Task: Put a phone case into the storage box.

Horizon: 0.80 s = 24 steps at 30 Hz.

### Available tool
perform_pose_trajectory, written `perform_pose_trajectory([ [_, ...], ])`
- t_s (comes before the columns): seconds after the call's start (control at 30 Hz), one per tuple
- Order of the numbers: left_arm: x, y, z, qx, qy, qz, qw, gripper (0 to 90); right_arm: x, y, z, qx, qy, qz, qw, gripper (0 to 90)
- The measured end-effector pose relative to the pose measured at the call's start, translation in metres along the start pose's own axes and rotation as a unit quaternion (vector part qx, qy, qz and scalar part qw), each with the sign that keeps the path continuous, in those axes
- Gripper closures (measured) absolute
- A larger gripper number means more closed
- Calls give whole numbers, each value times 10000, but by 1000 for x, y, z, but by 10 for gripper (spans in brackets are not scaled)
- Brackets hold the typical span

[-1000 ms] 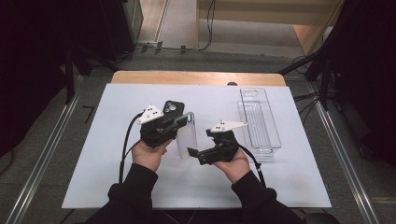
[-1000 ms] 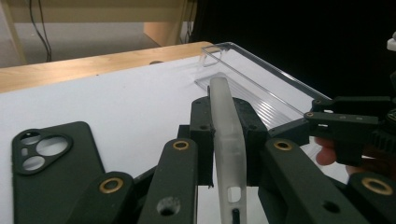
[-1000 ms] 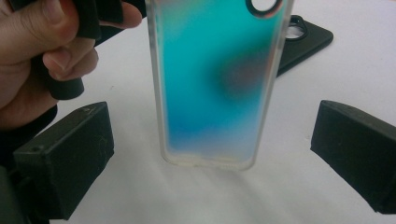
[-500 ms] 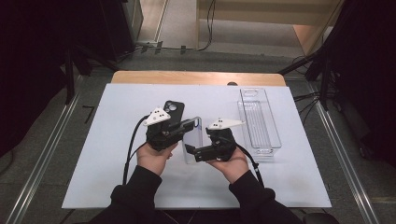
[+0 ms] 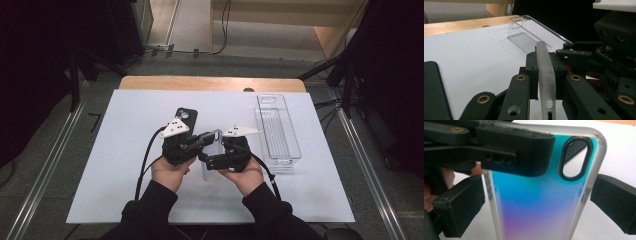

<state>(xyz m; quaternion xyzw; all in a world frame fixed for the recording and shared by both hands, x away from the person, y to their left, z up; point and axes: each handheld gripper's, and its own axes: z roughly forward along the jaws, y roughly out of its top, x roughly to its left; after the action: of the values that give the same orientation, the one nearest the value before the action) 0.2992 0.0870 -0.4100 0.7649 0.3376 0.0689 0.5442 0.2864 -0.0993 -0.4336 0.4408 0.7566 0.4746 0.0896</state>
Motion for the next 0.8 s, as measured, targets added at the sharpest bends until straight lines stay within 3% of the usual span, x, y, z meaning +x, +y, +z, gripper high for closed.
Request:
perform_pose_trajectory([
  [0.03,-1,0,0,3,-9,-12,10000,809,0,0,0,6,-4,14,10000,1],
  [0.13,-1,0,1,8,-15,-30,10000,808,-1,-1,-2,-60,79,4,10000,140],
  [0.43,-2,1,0,6,-22,-92,10000,803,0,-1,-3,-62,71,-14,10000,150],
  [0.6,-1,5,-6,-129,-50,-160,9998,709,-1,-2,-2,-21,44,12,10000,150],
  [0.8,7,10,-13,-135,-84,-403,9991,585,-3,-3,0,33,26,1,10000,151],
])
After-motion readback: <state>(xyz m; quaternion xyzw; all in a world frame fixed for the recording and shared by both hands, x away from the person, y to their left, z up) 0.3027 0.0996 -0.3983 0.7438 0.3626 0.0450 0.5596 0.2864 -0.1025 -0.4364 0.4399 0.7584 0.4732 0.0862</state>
